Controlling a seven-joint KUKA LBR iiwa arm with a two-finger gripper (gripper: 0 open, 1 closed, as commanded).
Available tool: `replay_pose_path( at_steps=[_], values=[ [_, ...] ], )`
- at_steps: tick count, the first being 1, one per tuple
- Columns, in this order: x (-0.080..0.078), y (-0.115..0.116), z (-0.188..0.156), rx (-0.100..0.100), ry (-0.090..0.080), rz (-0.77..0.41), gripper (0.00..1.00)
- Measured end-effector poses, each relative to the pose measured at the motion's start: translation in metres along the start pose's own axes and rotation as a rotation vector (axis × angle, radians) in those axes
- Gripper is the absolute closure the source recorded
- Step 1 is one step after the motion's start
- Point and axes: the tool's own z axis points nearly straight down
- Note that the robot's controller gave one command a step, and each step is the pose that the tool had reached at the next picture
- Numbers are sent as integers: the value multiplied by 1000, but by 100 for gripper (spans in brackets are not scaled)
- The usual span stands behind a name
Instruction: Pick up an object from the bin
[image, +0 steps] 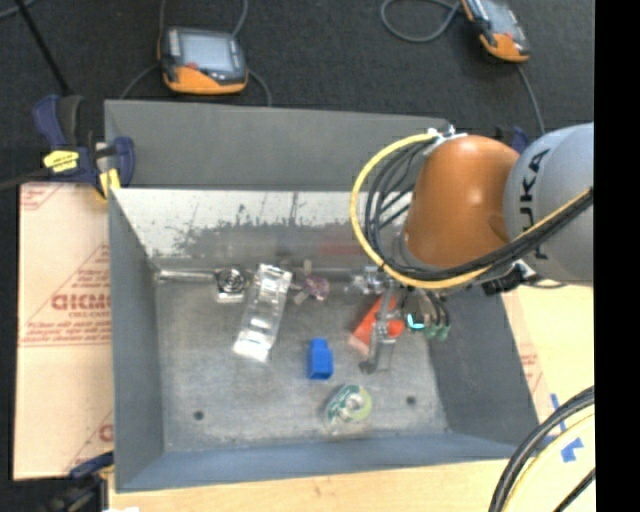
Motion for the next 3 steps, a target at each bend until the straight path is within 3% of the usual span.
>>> replay_pose_path(
  at_steps=[1, 2, 3],
  values=[
    [-1, -22, 120, -1, 0, 94, 0],
    [-81, -46, 106, 3, -13, -311, 0],
    [-70, -117, 115, 6, -9, -907, 0]
  ],
)
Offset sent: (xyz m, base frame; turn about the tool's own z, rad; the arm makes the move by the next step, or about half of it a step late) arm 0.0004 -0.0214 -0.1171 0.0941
